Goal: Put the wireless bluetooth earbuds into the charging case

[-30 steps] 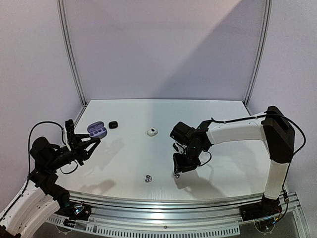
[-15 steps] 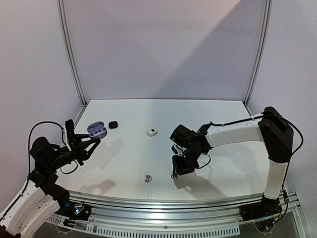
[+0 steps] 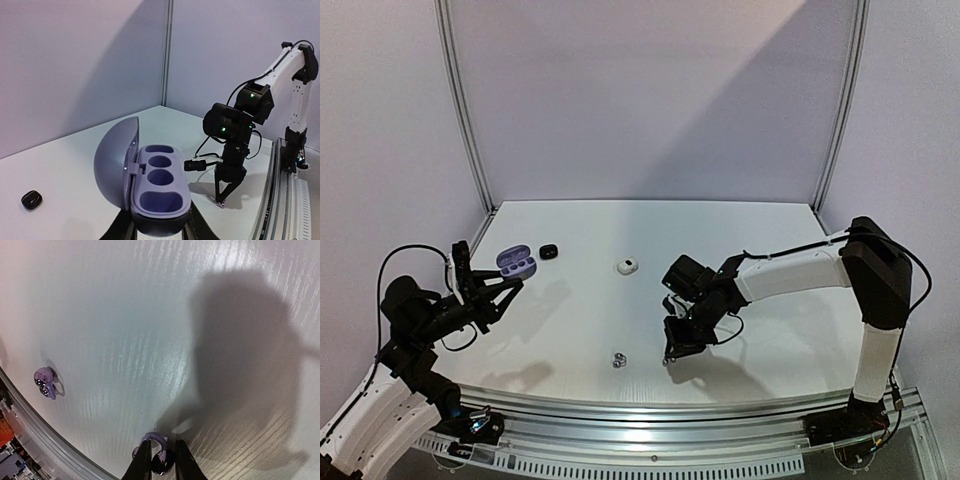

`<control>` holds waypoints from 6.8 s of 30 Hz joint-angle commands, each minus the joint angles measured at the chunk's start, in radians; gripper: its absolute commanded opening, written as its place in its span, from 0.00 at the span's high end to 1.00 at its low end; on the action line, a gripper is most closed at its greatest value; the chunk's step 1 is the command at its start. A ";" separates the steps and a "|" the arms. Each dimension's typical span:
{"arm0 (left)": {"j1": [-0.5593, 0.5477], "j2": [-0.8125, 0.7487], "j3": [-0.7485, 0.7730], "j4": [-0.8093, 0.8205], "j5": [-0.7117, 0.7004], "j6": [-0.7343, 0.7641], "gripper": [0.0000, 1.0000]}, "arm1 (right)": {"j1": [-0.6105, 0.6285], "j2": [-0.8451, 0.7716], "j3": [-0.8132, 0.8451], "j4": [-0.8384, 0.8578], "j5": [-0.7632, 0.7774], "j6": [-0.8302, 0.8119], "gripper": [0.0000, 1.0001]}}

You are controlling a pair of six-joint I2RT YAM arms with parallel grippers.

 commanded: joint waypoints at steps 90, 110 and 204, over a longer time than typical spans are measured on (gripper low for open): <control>-0.254 0.714 0.617 0.305 -0.109 0.045 1.00 | 0.263 -0.105 0.638 0.730 0.679 -1.060 1.00; -0.271 0.768 0.647 0.306 -0.210 0.126 1.00 | 0.273 -0.015 0.669 0.858 0.886 -1.119 1.00; -0.130 0.637 0.454 0.088 -0.410 -0.012 1.00 | 0.196 0.459 0.769 -0.287 0.343 -0.368 1.00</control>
